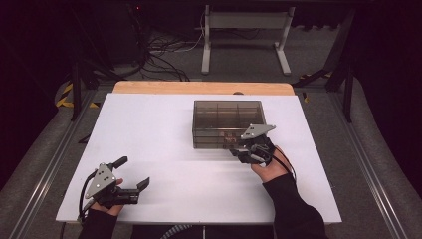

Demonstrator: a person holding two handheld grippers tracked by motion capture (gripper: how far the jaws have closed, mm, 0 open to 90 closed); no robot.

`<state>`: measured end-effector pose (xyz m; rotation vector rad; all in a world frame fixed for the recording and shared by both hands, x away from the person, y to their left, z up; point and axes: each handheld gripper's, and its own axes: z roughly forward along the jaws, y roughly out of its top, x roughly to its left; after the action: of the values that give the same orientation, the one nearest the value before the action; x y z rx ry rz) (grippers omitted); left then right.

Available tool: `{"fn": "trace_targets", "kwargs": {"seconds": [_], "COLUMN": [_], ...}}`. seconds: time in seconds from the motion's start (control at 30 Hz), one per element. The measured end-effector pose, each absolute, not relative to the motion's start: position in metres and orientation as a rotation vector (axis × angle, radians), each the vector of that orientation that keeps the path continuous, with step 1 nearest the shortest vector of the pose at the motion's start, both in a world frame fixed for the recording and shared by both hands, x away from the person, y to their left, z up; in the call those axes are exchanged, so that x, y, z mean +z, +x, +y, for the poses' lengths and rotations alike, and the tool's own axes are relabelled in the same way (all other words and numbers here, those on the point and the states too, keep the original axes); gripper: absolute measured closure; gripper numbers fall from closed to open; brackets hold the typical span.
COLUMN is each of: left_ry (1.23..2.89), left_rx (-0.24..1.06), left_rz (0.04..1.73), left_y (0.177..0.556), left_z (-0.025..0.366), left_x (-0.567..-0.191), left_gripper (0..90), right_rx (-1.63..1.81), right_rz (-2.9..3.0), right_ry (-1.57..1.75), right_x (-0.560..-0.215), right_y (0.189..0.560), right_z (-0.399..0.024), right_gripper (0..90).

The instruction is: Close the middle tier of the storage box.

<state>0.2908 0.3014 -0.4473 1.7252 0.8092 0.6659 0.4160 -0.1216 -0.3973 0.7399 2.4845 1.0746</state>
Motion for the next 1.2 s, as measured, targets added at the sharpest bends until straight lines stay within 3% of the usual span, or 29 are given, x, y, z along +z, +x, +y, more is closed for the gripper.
{"fn": "trace_targets", "kwargs": {"seconds": [0.2, 0.3, 0.4, 1.2], "left_ry": [1.723, 1.724, 1.72, 1.727], "left_rx": [0.663, 0.667, 0.667, 0.665], "left_rz": [0.814, 0.814, 0.81, 0.805], "left_y": [0.29, 0.291, 0.291, 0.292], "left_z": [0.301, 0.301, 0.301, 0.3], "left_x": [-0.447, -0.447, -0.447, -0.447], "left_gripper": [0.1, 0.0, 0.0, 0.0], "right_rx": [1.136, 1.165, 1.156, 1.437], "right_rz": [2.467, 2.459, 2.458, 2.322], "right_ry": [0.701, 0.695, 0.691, 0.604], "right_x": [-0.392, -0.389, -0.389, -0.395], "right_y": [0.409, 0.405, 0.401, 0.38], "right_z": [-0.12, -0.119, -0.118, -0.13], "right_gripper": [26.9, 8.3, 2.6, 0.0]}}
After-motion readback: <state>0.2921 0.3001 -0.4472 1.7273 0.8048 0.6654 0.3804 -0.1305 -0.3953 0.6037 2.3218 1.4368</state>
